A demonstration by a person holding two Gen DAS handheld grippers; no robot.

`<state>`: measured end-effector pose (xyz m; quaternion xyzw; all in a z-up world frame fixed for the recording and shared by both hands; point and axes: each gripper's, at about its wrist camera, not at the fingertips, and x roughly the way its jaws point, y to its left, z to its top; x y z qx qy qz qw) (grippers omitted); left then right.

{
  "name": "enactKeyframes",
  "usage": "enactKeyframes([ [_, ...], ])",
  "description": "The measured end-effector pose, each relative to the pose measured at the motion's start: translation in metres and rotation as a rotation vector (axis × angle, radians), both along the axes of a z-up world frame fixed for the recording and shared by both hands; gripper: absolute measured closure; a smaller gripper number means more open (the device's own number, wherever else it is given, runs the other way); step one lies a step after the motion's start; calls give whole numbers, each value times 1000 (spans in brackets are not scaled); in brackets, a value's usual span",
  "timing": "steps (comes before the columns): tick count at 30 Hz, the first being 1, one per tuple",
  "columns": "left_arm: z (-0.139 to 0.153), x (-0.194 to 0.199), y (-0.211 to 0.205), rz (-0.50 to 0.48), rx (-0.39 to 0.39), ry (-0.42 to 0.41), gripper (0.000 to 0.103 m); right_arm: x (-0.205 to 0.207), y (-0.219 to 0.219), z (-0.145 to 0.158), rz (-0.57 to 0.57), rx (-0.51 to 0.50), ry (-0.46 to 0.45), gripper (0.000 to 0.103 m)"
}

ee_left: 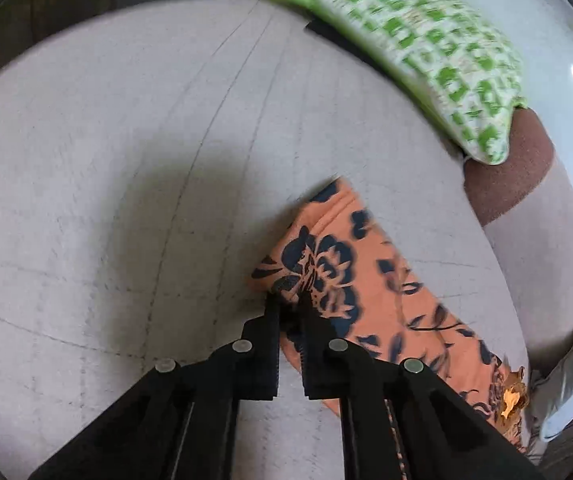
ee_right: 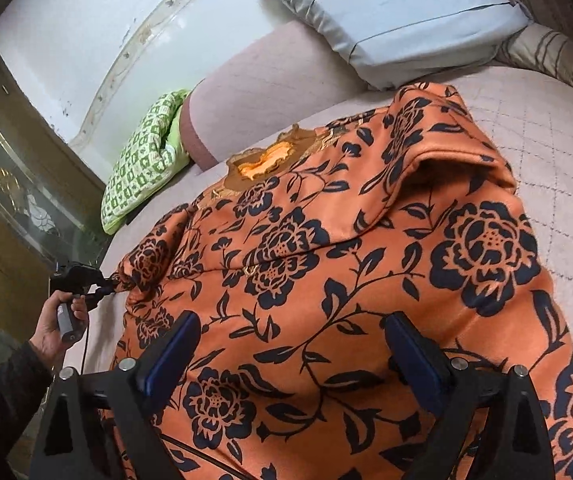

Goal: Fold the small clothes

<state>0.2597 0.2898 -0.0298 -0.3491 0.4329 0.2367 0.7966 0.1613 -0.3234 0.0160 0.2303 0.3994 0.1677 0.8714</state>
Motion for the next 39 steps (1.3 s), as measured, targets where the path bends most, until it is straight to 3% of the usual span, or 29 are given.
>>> enactKeyframes([
  [3,63,0,-41,-66,140,-116,96,-2,-7,4,-20,26,-11,8],
  [4,99,-2,-74,-129,213,-195,96,-3,-11,7,-32,38,-18,8],
  [6,141,-6,-123,-223,292,-296,96,-5,-20,11,-59,64,-33,8],
  [10,195,-7,-263,-504,335,-480,96,-9,-43,18,-133,128,-51,8],
  [14,187,-1,-384,-715,335,-531,95,-20,-80,26,-275,206,-86,8],
  [15,176,4,-410,-763,312,-516,95,-22,-90,27,-310,223,-96,8],
  [17,143,19,-464,-889,269,-445,84,-27,-110,31,-387,259,-121,8],
  [19,93,31,-507,-1014,247,-287,36,-29,-123,32,-435,279,-124,6],
  [21,46,37,-531,-1094,297,-98,34,-27,-130,28,-449,304,-101,5],
  [23,33,32,-527,-1100,330,-28,36,-24,-132,26,-439,322,-78,5],
  [26,59,11,-487,-1039,306,-143,35,-23,-132,22,-425,340,-71,5],
  [28,80,-9,-450,-982,314,-211,22,-21,-125,17,-394,361,-53,5],
  [30,84,-13,-400,-904,358,-250,18,-19,-116,11,-347,378,-21,5],
  [32,77,-20,-358,-827,452,-232,18,-16,-107,9,-300,377,-7,5],
  [34,56,-24,-312,-720,513,-148,18,-13,-99,6,-274,370,19,5],
  [36,41,-23,-278,-636,496,-108,18,-10,-94,8,-248,422,43,5],
  [39,20,-29,-243,-560,431,-115,18,13,-77,26,-166,447,22,5],
])
